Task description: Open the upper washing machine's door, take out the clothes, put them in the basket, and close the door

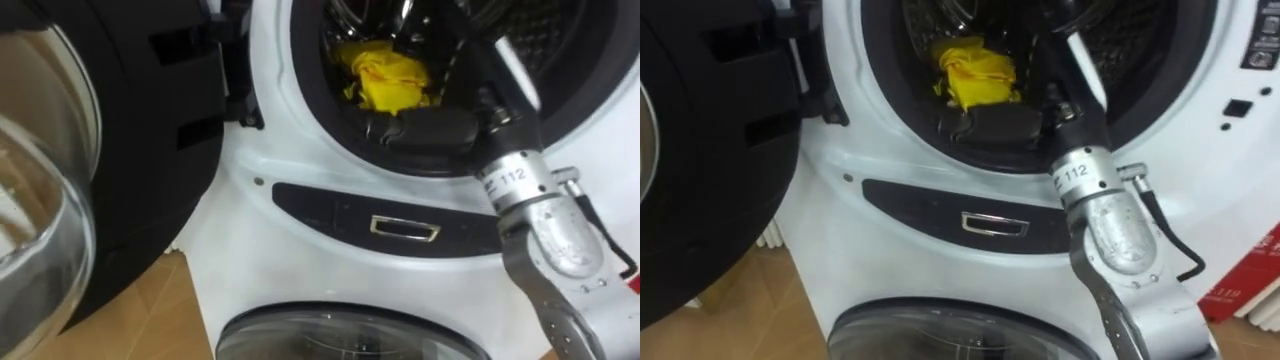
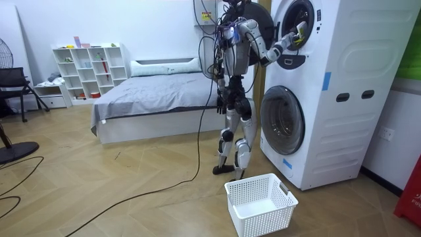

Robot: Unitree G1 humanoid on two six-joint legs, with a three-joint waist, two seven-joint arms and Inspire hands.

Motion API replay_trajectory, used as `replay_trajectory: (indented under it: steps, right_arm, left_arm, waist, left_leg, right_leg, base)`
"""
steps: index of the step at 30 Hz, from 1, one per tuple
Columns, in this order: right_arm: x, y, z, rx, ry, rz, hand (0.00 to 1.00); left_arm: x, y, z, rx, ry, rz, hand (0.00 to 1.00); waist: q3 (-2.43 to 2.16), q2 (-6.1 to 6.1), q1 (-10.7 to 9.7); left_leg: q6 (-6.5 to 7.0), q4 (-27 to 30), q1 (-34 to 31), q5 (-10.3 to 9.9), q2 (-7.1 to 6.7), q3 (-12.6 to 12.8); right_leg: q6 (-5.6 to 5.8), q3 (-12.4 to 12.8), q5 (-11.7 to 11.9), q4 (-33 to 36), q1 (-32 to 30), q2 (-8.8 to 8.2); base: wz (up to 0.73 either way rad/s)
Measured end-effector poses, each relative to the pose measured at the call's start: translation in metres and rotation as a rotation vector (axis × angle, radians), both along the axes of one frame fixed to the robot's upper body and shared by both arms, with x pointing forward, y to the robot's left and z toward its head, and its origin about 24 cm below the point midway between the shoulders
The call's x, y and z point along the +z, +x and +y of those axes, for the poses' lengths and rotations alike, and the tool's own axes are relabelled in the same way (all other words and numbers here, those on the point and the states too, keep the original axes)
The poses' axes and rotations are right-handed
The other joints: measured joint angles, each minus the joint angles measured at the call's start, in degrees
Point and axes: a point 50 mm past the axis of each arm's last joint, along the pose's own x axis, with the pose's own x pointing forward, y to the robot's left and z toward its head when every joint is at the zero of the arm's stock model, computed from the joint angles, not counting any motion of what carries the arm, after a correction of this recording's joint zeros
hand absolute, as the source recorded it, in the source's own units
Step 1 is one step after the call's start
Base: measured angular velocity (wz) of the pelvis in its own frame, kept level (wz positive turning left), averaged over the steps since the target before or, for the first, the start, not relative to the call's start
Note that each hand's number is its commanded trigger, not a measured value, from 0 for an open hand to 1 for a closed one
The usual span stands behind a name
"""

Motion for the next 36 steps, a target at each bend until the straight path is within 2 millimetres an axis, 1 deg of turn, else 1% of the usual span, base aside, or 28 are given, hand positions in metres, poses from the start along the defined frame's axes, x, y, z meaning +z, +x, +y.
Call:
replay_trajectory:
  steps: [2,3,5,8,10,13,15,18,20,21,24,28,29,31,32,36]
  right_arm:
    - [0.010,0.000,-0.003,-0.031,0.014,-0.041,0.00]
    - [0.013,0.000,-0.005,-0.040,0.016,-0.049,0.00]
    - [0.019,0.001,-0.012,-0.091,0.012,-0.078,0.00]
    - [0.021,0.003,-0.022,-0.151,-0.009,-0.089,0.00]
    - [0.020,0.005,-0.026,-0.162,-0.018,-0.077,0.00]
    - [0.020,0.005,-0.026,-0.163,-0.029,-0.081,0.00]
    - [0.021,0.005,-0.028,-0.173,-0.057,-0.086,0.00]
    - [0.022,0.006,-0.032,-0.194,-0.096,-0.077,0.00]
    - [0.022,0.006,-0.035,-0.209,-0.126,-0.073,0.00]
    - [0.022,0.007,-0.036,-0.213,-0.136,-0.070,0.00]
    - [0.021,0.008,-0.038,-0.227,-0.214,-0.055,0.00]
    - [0.012,0.016,-0.045,-0.198,-0.310,0.013,0.00]
    - [0.008,0.019,-0.046,-0.194,-0.343,0.038,0.00]
    - [0.004,0.024,-0.047,-0.173,-0.384,0.078,0.00]
    - [0.000,0.026,-0.050,-0.157,-0.405,0.107,0.00]
    - [-0.004,0.030,-0.054,-0.111,-0.496,0.153,0.00]
  left_arm:
    - [0.000,-0.001,0.002,0.007,0.008,0.000,0.00]
    - [0.001,-0.001,0.002,0.009,0.009,-0.003,0.00]
    - [0.002,0.000,0.002,0.005,0.015,-0.016,0.00]
    - [0.001,0.000,0.001,0.007,0.013,-0.015,0.00]
    - [0.001,0.000,0.001,0.007,0.012,-0.016,0.00]
    - [0.001,0.001,0.000,0.008,0.010,-0.022,0.00]
    - [0.001,0.000,0.000,0.010,0.011,-0.015,0.00]
    - [0.001,-0.002,0.000,0.015,0.013,-0.008,0.00]
    - [0.002,-0.002,0.003,0.045,0.012,-0.017,0.00]
    - [0.002,-0.003,0.004,0.054,0.011,-0.015,0.00]
    - [0.002,-0.007,0.005,0.080,0.010,-0.005,0.00]
    - [0.003,-0.005,0.006,0.087,-0.003,0.004,0.00]
    - [0.003,-0.005,0.007,0.087,-0.001,0.007,0.00]
    - [0.004,-0.006,0.010,0.085,0.004,0.014,0.00]
    - [0.005,-0.007,0.013,0.086,0.009,0.019,0.00]
    - [0.005,-0.007,0.014,0.088,0.015,0.025,0.00]
  waist:
    - [0.02,-0.05,-0.18]
    - [0.03,-0.10,-0.26]
    - [0.04,-0.22,-0.42]
    - [0.13,-0.16,-1.52]
    - [0.15,-0.22,-1.75]
    - [0.18,-0.47,-1.78]
    - [0.35,-0.83,-2.07]
    - [0.35,-1.16,-2.13]
    - [0.49,-1.79,-2.38]
    - [0.45,-1.92,-2.40]
    - [0.27,-2.39,-3.19]
    - [0.08,-2.85,-3.19]
    - [0.04,-3.27,-3.15]
    - [0.21,-3.81,-3.09]
    - [0.14,-4.27,-3.03]
    - [0.37,-4.73,-2.43]
  left_leg:
    - [-0.16,-0.13,0.00,-0.13,0.22,0.00]
    - [-0.19,-0.16,-0.03,-0.15,0.25,-0.01]
    - [-0.22,-0.31,-0.08,-0.17,0.28,-0.19]
    - [-0.23,-0.31,-0.10,-0.17,0.30,-0.45]
    - [-0.23,-0.31,-0.08,-0.17,0.31,-0.53]
    - [-0.23,-0.31,-0.10,-0.17,0.30,-0.89]
    - [-0.23,-0.31,-0.12,-0.17,0.29,-1.01]
    - [-0.23,-0.34,-0.16,-0.17,0.31,-1.17]
    - [-0.24,-0.34,-0.33,-0.17,0.33,-1.34]
    - [-0.26,-0.36,-0.33,-0.19,0.34,-1.35]
    - [-0.29,-0.36,-0.22,-0.21,0.35,-1.53]
    - [-0.29,-0.32,0.32,-0.21,0.28,-1.77]
    - [-0.28,-0.36,0.60,-0.22,0.29,-1.82]
    - [-0.30,-0.33,1.00,-0.24,0.33,-1.83]
    - [-0.35,-0.19,1.13,-0.27,0.30,-1.91]
    - [-0.36,-0.26,1.43,-0.37,0.21,-1.98]
  right_leg:
    - [0.00,-0.17,0.00,-0.12,-0.02,0.22]
    - [0.00,-0.17,0.00,-0.22,-0.01,0.25]
    - [0.00,-0.18,0.00,-0.97,0.23,0.31]
    - [0.00,-0.46,0.00,-0.98,0.34,0.28]
    - [0.00,-0.46,0.00,-0.98,0.35,0.28]
    - [0.00,-0.33,0.00,-0.95,0.43,0.25]
    - [0.00,-0.99,0.00,-0.95,0.44,0.24]
    - [-0.01,-1.45,-0.01,-0.93,0.43,0.23]
    - [-0.01,-1.56,-0.01,-0.98,0.35,0.24]
    - [-0.01,-1.54,-0.01,-0.98,0.35,0.27]
    - [-0.01,-1.65,-0.01,-0.97,0.52,0.27]
    - [-0.01,-1.74,-0.01,-1.24,1.30,0.16]
    - [-0.01,-1.81,-0.01,-1.26,1.57,0.16]
    - [-0.01,-1.88,-0.01,-1.48,2.15,0.20]
    - [-0.01,-2.02,-0.01,-1.87,2.58,0.18]
    - [-0.01,-1.97,-0.01,-1.82,3.07,0.13]
  base:
    - [0.00]
    - [0.00]
    - [0.02]
    - [0.07]
    - [0.00]
    - [0.05]
    - [0.02]
    - [0.01]
    - [0.04]
    - [0.00]
    - [0.06]
    - [0.01]
    - [0.00]
    - [0.00]
    - [0.00]
    - [0.01]
